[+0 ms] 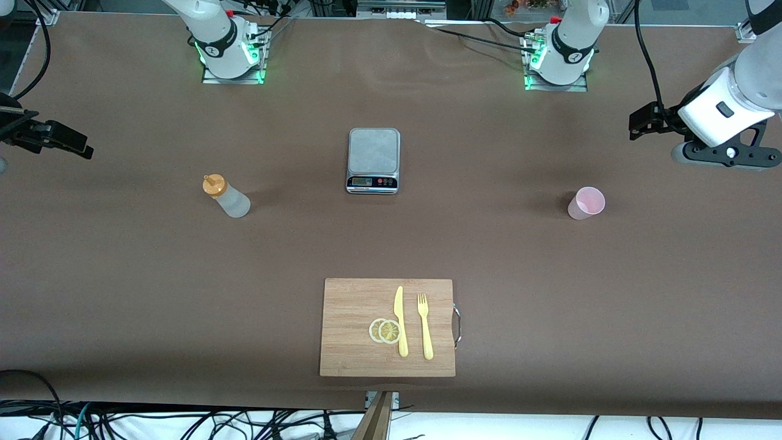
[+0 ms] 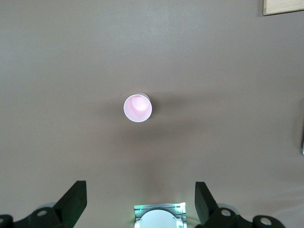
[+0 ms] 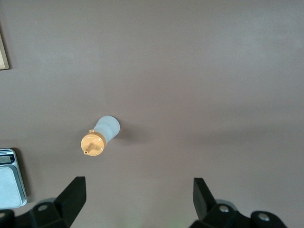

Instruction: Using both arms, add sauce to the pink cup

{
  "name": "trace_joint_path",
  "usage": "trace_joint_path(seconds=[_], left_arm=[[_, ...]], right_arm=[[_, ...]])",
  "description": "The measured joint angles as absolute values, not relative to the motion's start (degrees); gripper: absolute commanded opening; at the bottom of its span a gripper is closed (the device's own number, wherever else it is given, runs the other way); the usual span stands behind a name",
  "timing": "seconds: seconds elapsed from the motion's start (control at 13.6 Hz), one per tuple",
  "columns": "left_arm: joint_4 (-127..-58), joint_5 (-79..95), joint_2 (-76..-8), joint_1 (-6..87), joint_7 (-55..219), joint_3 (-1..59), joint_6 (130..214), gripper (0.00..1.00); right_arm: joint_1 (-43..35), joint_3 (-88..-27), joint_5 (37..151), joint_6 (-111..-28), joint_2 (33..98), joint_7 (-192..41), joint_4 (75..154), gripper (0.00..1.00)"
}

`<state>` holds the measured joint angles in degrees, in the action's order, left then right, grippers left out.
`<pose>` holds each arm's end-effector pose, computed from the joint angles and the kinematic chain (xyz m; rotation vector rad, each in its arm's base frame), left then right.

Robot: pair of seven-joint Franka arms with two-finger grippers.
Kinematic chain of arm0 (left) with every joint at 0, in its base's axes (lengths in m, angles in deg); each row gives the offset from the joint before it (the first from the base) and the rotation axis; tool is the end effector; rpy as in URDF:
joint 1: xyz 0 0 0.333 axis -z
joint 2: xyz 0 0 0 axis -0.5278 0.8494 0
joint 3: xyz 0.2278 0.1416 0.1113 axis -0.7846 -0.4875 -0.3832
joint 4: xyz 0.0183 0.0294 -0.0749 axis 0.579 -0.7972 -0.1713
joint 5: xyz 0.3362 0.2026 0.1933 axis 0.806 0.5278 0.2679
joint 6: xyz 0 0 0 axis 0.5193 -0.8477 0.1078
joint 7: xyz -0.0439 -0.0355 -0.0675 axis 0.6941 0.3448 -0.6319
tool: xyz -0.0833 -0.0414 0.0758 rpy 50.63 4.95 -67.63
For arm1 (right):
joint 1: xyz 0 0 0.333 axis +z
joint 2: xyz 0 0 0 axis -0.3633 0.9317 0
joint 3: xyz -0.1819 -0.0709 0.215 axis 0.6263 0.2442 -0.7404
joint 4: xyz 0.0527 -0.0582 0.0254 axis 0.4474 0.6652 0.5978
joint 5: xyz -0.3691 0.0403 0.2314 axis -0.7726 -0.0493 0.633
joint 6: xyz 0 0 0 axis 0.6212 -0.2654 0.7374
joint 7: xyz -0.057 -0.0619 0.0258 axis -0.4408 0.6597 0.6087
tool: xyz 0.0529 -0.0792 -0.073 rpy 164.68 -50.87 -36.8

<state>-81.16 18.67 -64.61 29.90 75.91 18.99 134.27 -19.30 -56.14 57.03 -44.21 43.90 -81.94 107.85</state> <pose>0.5863 -0.0587 0.5576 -3.0814 0.1591 0.3192 0.6032 -0.0485 0.5461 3.1314 -0.1672 -0.1064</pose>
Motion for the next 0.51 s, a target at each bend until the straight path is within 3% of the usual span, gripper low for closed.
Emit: trace_joint_path(seconds=[0.51], left_arm=[[-81.16, 17.54, -64.43, 29.82, 75.91, 18.92, 134.27, 1.00]], right_arm=[[-19.30, -56.15, 57.03, -44.21, 43.90, -81.93, 107.85, 1.00]])
